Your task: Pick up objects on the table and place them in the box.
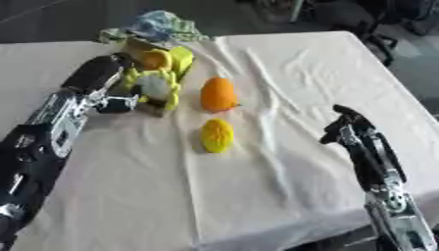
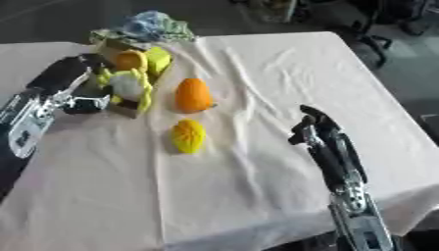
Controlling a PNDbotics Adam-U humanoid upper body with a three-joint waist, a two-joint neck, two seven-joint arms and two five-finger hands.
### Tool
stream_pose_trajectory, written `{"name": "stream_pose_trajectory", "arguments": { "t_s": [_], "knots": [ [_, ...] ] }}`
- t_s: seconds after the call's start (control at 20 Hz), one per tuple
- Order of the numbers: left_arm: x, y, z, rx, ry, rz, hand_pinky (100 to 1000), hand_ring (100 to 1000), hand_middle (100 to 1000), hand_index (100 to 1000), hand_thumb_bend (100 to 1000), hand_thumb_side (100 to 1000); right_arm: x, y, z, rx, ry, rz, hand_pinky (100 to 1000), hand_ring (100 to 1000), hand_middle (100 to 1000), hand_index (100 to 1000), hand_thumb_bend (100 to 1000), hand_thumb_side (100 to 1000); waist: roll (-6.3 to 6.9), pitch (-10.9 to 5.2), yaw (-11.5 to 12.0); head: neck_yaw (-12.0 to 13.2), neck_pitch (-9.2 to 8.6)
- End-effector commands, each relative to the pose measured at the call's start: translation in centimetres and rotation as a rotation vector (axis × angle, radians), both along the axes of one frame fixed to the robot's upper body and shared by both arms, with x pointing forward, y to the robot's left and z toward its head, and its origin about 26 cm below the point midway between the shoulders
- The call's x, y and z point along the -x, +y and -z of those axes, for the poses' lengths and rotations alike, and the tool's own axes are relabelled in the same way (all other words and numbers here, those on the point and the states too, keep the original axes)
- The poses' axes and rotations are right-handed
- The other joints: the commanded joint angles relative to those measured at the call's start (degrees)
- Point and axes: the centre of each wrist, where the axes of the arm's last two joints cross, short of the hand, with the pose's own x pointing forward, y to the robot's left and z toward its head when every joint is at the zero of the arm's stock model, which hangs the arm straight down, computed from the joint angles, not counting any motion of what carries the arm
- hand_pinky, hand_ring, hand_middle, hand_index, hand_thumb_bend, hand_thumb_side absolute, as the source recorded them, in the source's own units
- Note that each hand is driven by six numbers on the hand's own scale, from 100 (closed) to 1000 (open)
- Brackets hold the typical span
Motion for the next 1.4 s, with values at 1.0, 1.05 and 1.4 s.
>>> {"name": "stream_pose_trajectory", "arguments": {
  "t_s": [1.0,1.05,1.4],
  "knots": [
    [3.0,-9.2,-6.1,-0.259,0.192,0.823,799,760,791,879,115,359,-0.2,0.5,-0.2,0.033,0.000,-0.088,558,498,501,836,100,620,-0.31,-1.12,-0.95,0.02,-0.19],
    [2.9,-9.5,-5.7,-0.286,0.205,0.825,804,766,802,888,129,389,-0.2,0.7,-0.2,0.034,0.002,-0.100,558,498,501,834,100,622,-0.30,-1.12,-1.10,0.08,-0.19],
    [2.4,-11.0,-2.6,-0.464,0.296,0.799,820,794,855,926,366,620,-0.2,1.1,-0.1,0.042,0.007,-0.158,558,497,498,814,100,628,-0.17,-0.75,-1.84,0.11,-0.19]
  ]
}}
